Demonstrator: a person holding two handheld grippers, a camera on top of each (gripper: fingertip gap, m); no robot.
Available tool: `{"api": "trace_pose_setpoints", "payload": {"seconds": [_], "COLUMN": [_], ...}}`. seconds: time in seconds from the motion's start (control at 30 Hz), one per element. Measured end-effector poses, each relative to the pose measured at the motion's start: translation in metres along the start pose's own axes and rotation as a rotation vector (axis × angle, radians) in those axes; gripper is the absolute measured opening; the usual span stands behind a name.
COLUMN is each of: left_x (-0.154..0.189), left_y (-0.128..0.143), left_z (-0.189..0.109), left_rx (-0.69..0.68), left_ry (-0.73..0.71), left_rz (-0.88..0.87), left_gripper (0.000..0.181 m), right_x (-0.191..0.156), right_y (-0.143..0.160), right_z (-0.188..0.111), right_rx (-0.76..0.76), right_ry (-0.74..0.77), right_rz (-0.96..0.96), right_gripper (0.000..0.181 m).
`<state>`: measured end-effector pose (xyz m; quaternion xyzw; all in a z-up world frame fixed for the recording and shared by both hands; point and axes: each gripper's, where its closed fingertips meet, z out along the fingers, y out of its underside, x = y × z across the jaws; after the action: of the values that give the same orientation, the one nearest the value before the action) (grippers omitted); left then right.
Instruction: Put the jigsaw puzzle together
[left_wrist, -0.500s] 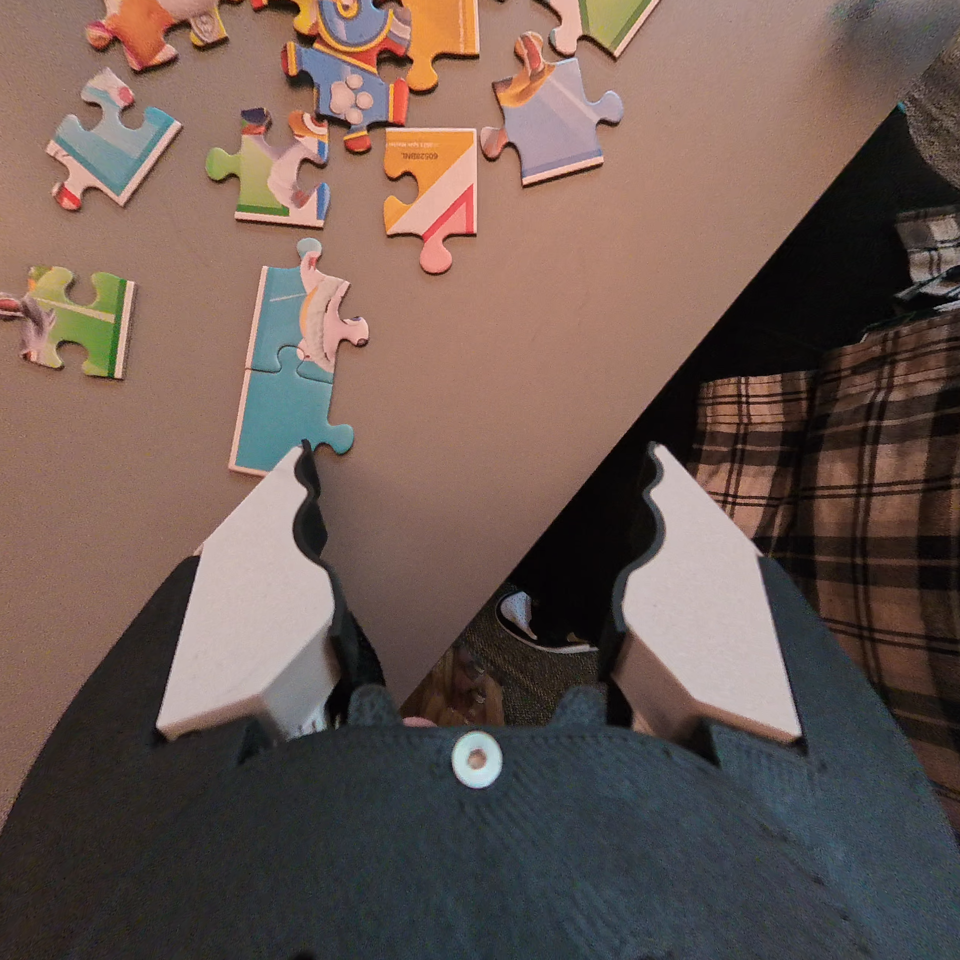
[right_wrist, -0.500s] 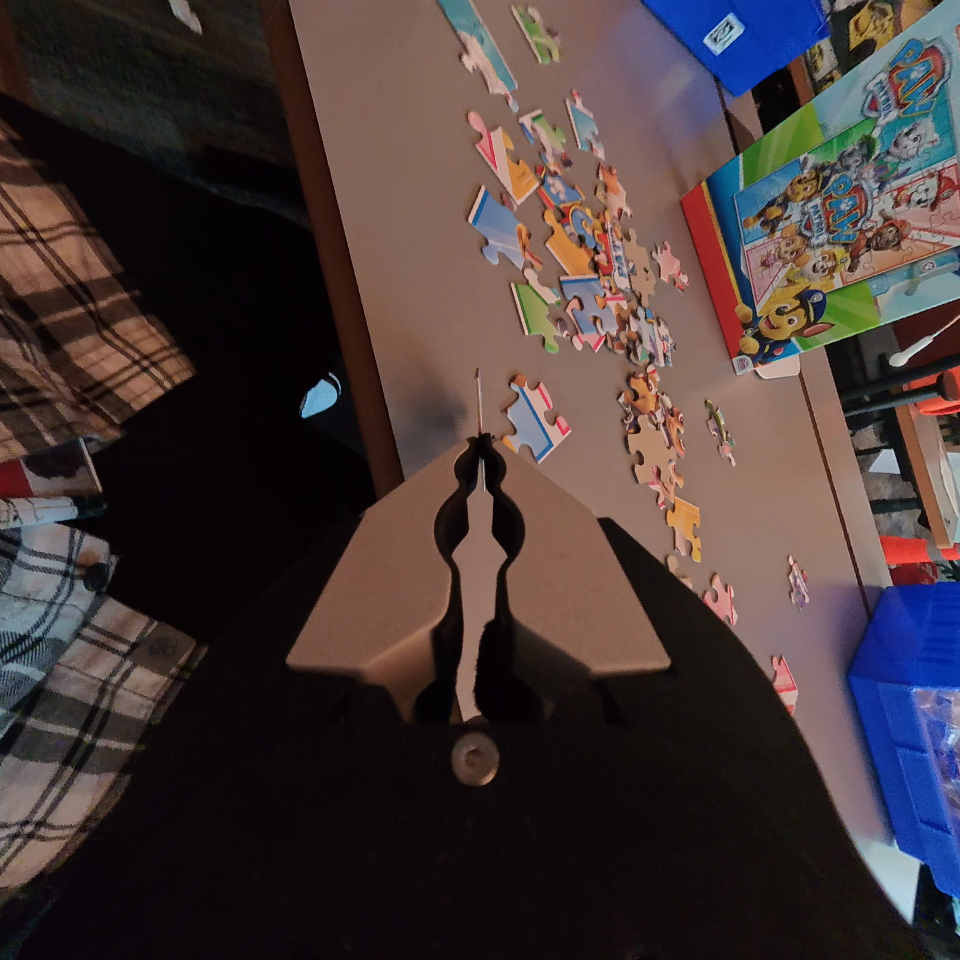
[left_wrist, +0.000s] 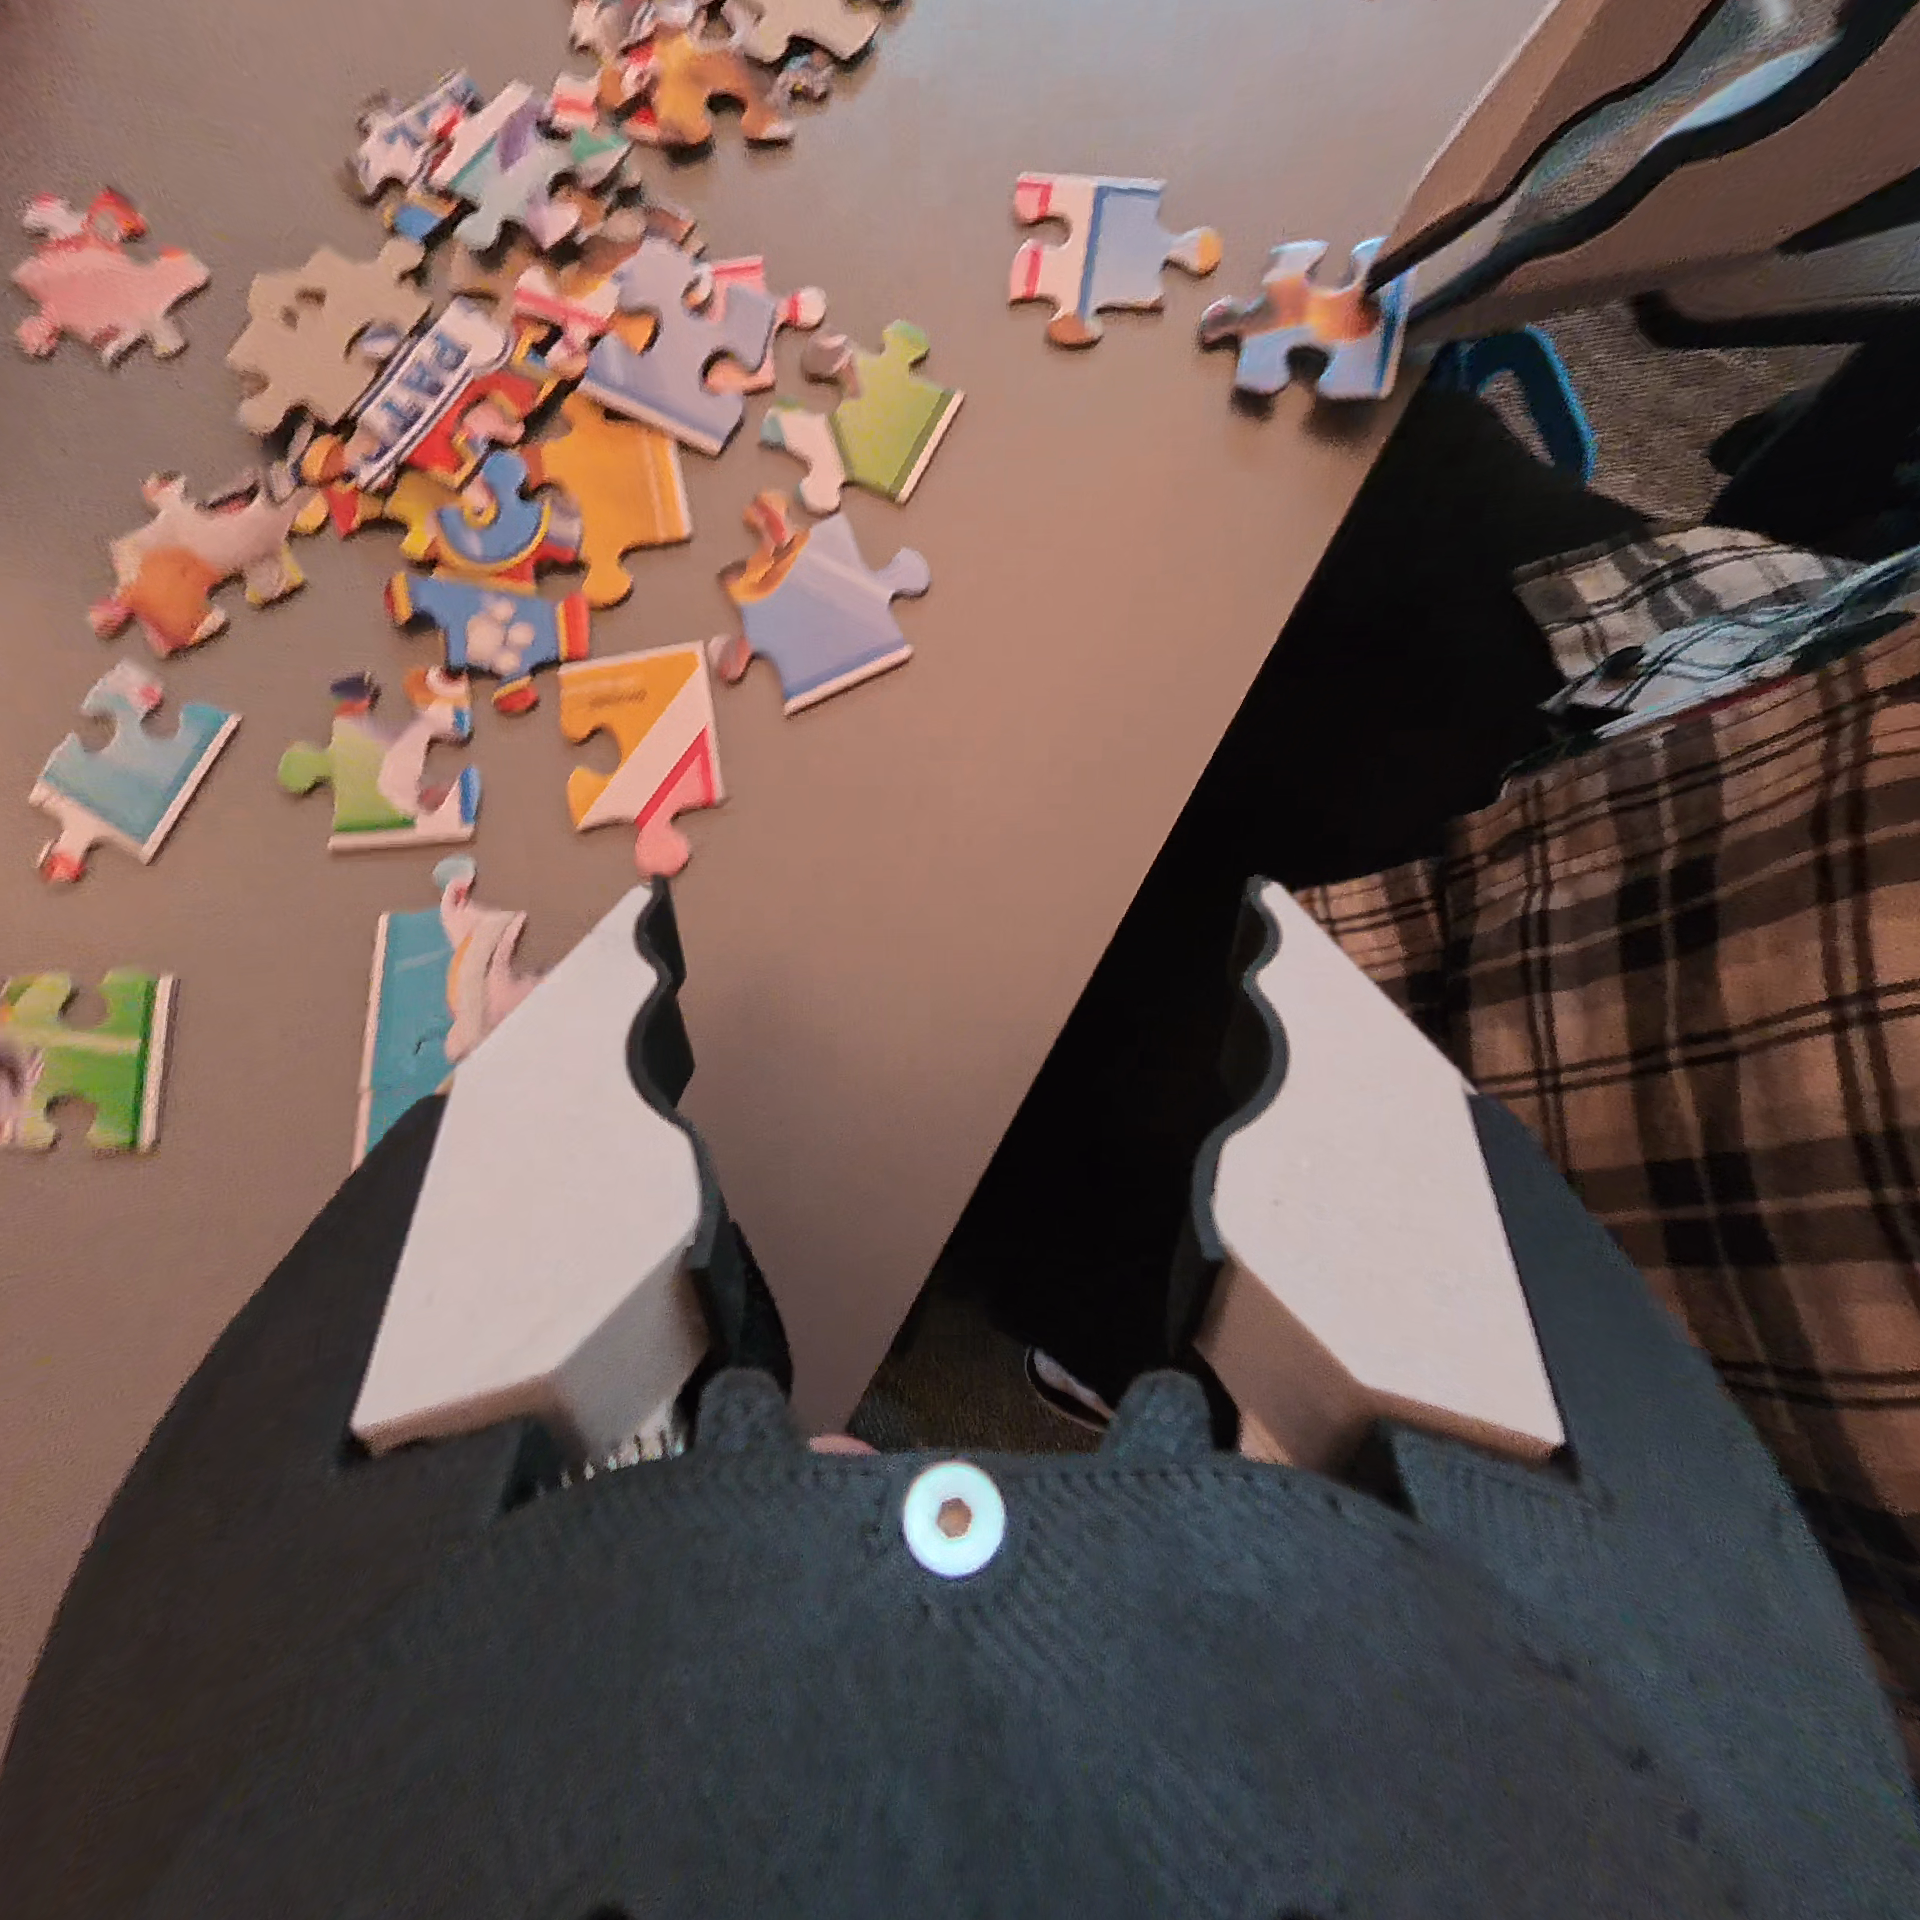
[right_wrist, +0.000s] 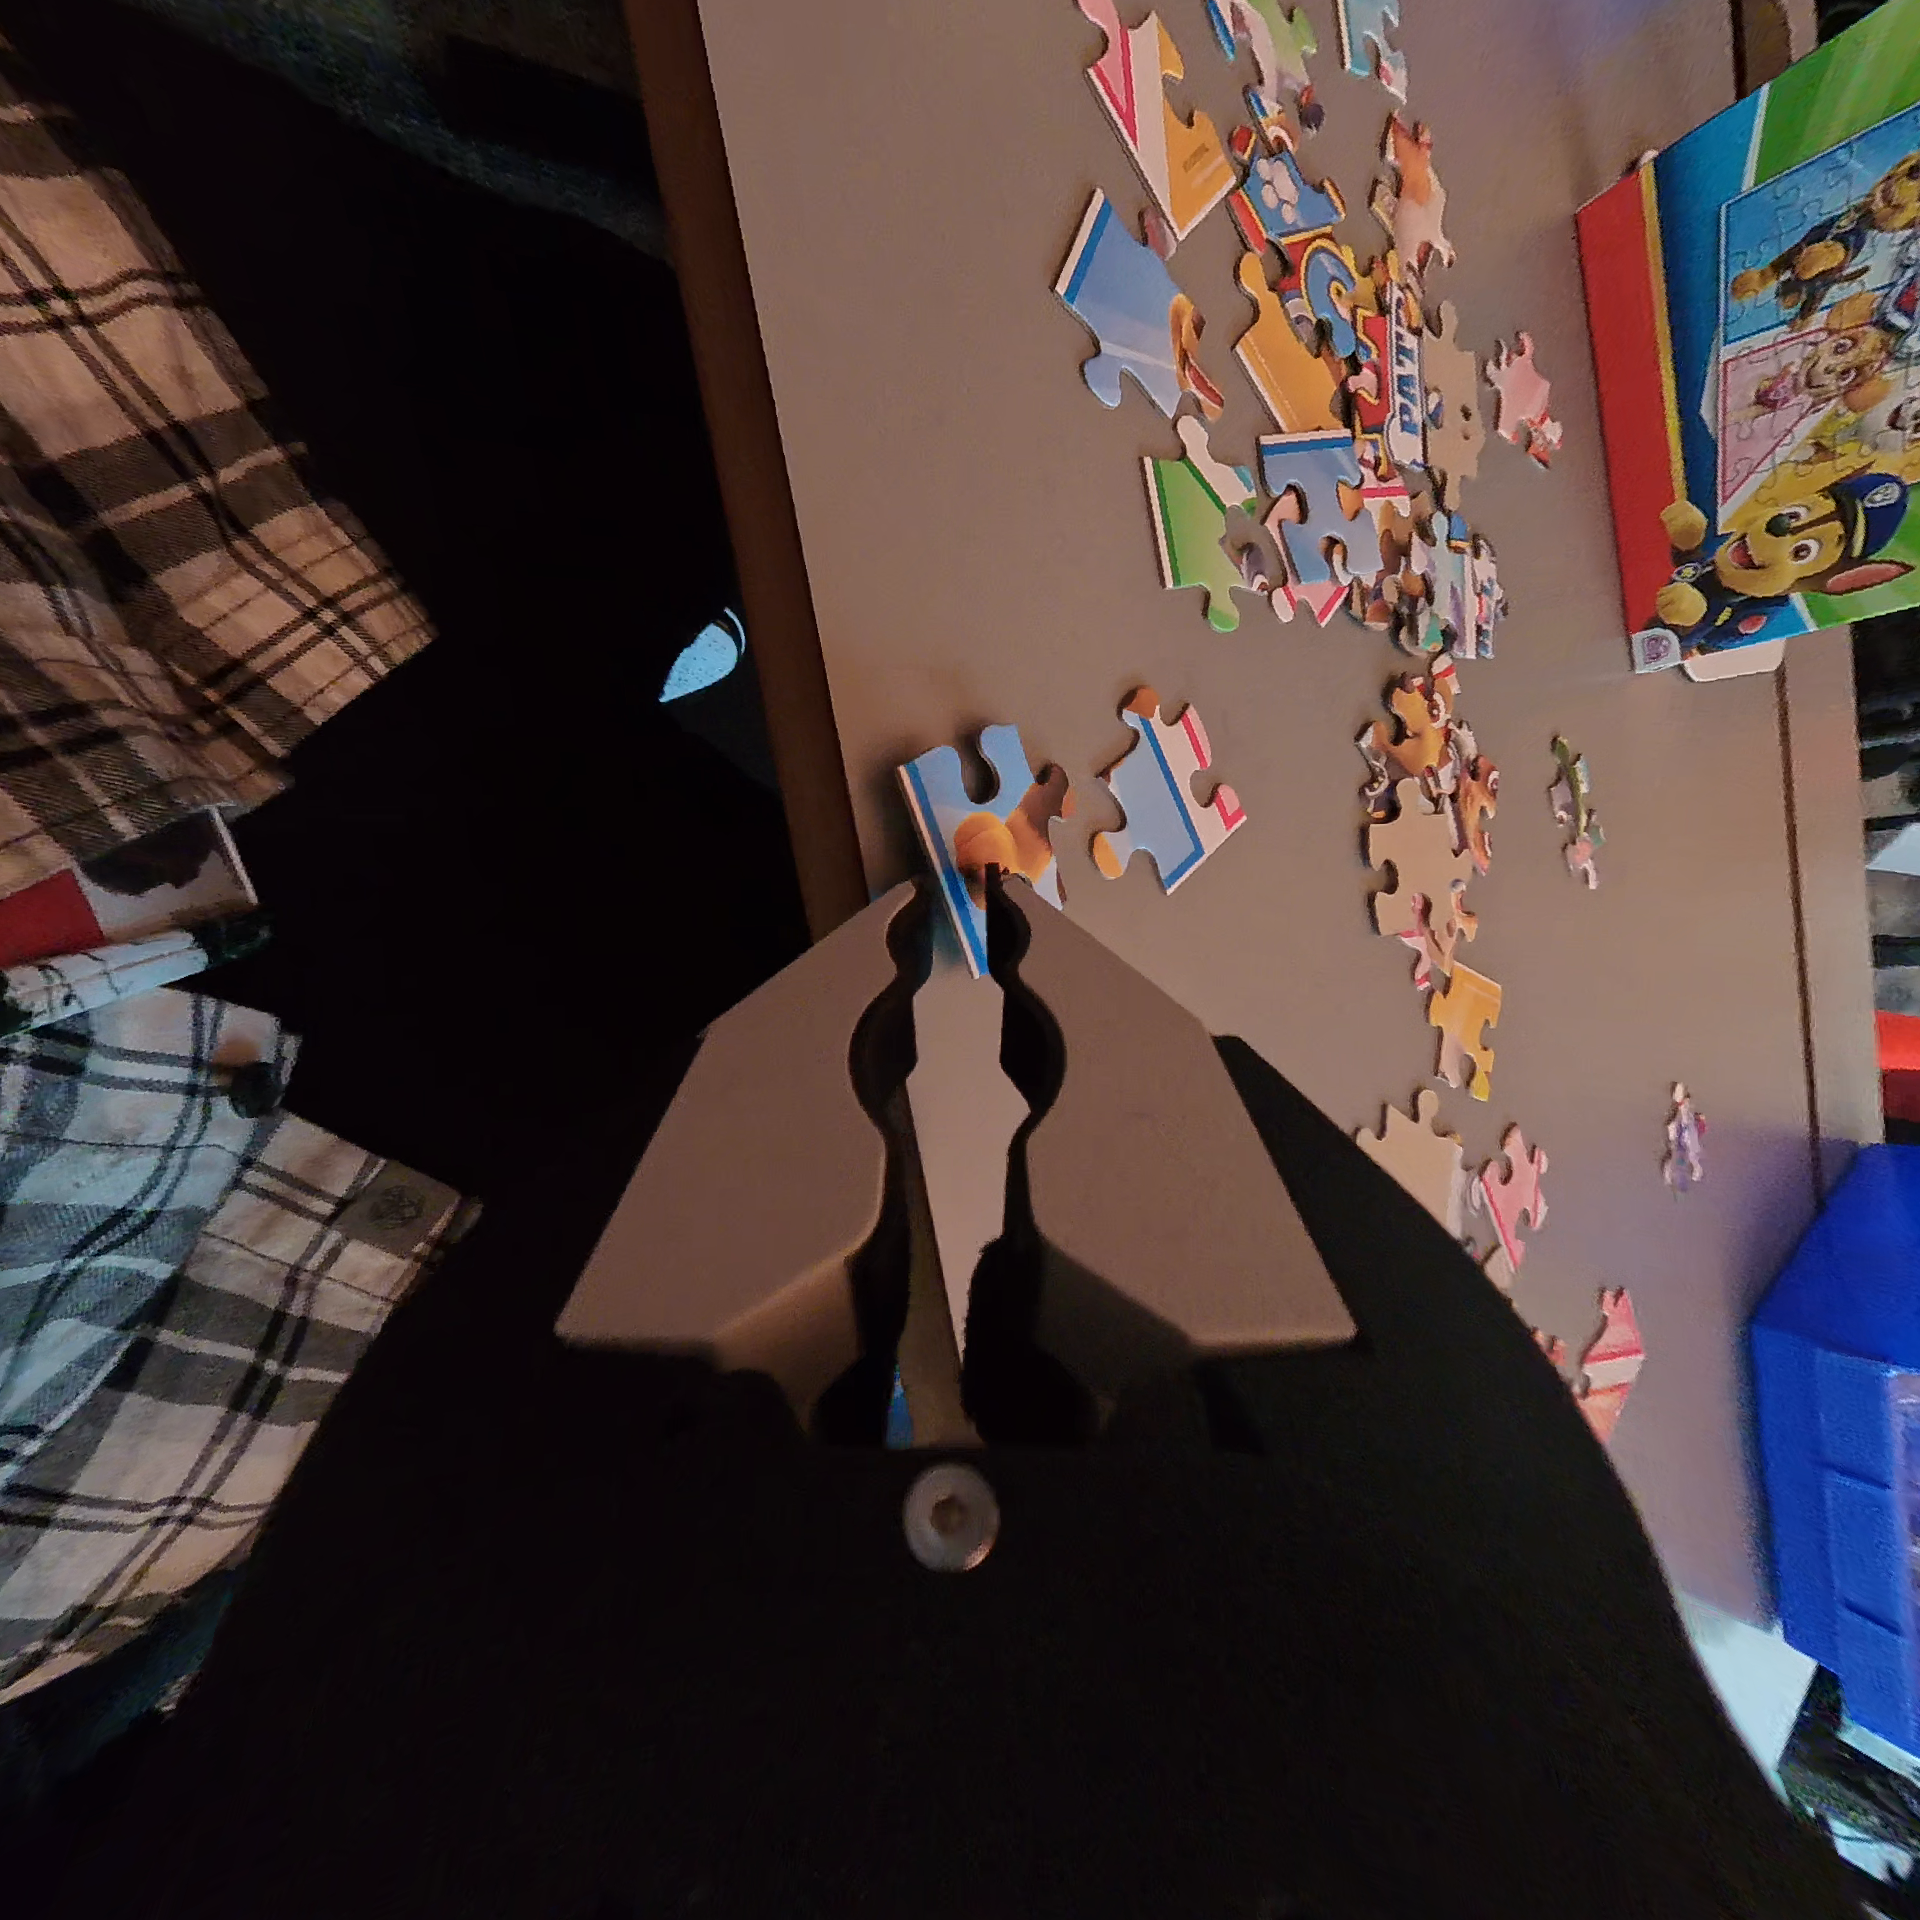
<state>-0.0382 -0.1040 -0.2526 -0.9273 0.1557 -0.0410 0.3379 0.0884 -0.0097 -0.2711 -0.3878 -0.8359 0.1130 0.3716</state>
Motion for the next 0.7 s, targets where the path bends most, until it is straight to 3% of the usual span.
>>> {"api": "trace_pose_setpoints", "payload": {"seconds": [0.17,0.27,0.53,0.7], "left_x": [0.018,0.019,0.027,0.051], "left_y": [-0.011,-0.015,-0.017,-0.016], "left_z": [0.034,0.048,0.048,0.045], "left_rx": [-0.056,-0.075,-0.107,-0.099], "left_ry": [0.104,0.168,0.207,0.219], "left_rz": [0.113,0.142,0.12,0.122], "left_gripper": [0.103,0.112,0.126,0.123], "right_x": [-0.002,-0.001,-0.005,-0.005], "right_y": [0.0,0.003,-0.002,-0.003], "right_z": [-0.004,-0.004,0.0,0.001], "right_rx": [0.023,0.024,0.069,0.088], "right_ry": [-0.059,-0.071,-0.129,-0.133], "right_rz": [0.067,0.092,0.151,0.168], "right_gripper": [0.016,0.017,0.004,0.003]}}
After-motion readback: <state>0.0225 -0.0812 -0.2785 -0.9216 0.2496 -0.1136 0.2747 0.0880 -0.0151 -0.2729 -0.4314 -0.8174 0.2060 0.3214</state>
